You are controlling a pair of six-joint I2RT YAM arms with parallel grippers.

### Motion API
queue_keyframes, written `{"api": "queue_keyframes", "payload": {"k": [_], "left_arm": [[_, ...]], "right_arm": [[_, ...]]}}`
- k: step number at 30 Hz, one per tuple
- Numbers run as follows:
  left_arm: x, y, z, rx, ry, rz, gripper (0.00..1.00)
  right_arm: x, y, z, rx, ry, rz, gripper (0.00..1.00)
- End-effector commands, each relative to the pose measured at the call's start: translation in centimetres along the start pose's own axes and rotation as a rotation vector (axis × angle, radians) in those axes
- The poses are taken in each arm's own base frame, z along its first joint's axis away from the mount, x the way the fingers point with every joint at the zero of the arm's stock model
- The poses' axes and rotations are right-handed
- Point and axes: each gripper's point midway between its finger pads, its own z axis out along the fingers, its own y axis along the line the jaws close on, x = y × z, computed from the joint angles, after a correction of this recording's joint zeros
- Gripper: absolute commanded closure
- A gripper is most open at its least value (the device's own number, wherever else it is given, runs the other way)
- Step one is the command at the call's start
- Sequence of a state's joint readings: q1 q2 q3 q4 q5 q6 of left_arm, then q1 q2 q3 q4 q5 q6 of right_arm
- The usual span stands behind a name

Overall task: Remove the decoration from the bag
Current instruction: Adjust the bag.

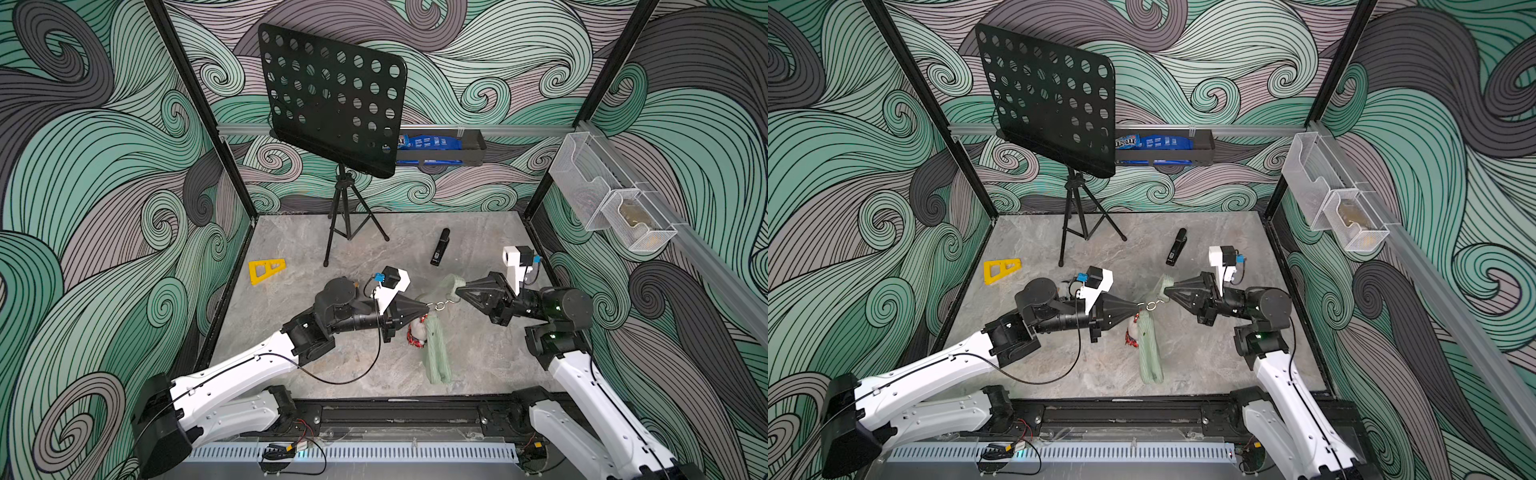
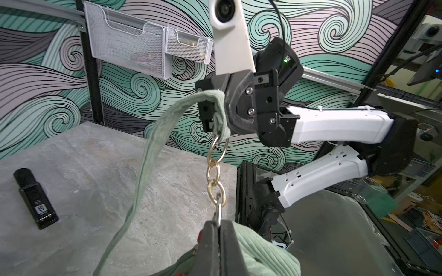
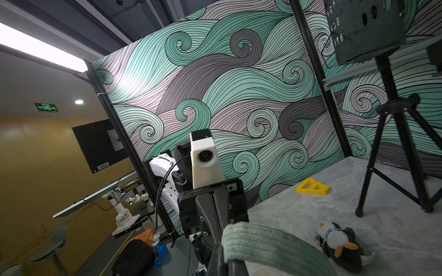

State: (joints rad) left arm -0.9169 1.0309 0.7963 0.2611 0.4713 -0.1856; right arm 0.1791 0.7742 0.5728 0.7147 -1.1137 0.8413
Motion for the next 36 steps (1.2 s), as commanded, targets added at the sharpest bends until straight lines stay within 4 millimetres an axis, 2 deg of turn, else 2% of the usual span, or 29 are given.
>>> {"api": "queue_keyframes", "payload": {"k": [1, 6, 8, 11, 16, 19, 26, 28, 31, 36], "left_arm": [[-0.7, 0.5, -1.0, -0.063, -0.015, 0.025, 1.00], [-0.8, 0.7, -1.6, -0.092, -0.016, 0.030, 1.00], [-0.7, 0.8, -1.7, -0.104, -0.011, 0.026, 1.00], [-0.4, 1.3, -1.6, -0.130, 0.019, 0.020, 1.00], [-0.1, 1.9, -1.6, -0.152, 0.034, 0.007, 1.00], [-0.1, 1.9, -1.7, -0.152, 0.039, 0.000, 1.00], [0.0, 0.4, -1.8, -0.067, 0.068, 0.017, 1.00], [-0.2, -0.6, -1.7, -0.006, 0.071, 0.017, 1.00], [-0.7, -1.7, -1.3, 0.064, 0.070, 0.012, 1.00], [-1.1, -2.0, -1.4, 0.082, 0.061, 0.019, 1.00]], "right_arm": [[0.7, -2.1, -0.7, 0.146, -0.011, -0.091, 0.91], [1.3, -2.2, -1.4, 0.194, -0.032, -0.149, 0.68], [0.8, -2.7, -1.8, 0.253, -0.062, -0.166, 0.59], [-0.4, -3.0, -2.7, 0.363, -0.106, -0.233, 0.52], [-1.6, -2.7, -4.4, 0.475, -0.196, -0.309, 0.38], [-1.8, -3.1, -5.0, 0.524, -0.219, -0.314, 0.37], [2.1, 2.3, -1.6, 0.035, -0.045, -0.284, 0.50], [2.8, 2.8, -1.2, -0.033, -0.018, -0.241, 0.51], [3.7, 3.4, 0.0, -0.108, 0.023, -0.201, 0.58], [5.1, 3.9, 2.3, -0.176, 0.089, -0.165, 0.60]]}}
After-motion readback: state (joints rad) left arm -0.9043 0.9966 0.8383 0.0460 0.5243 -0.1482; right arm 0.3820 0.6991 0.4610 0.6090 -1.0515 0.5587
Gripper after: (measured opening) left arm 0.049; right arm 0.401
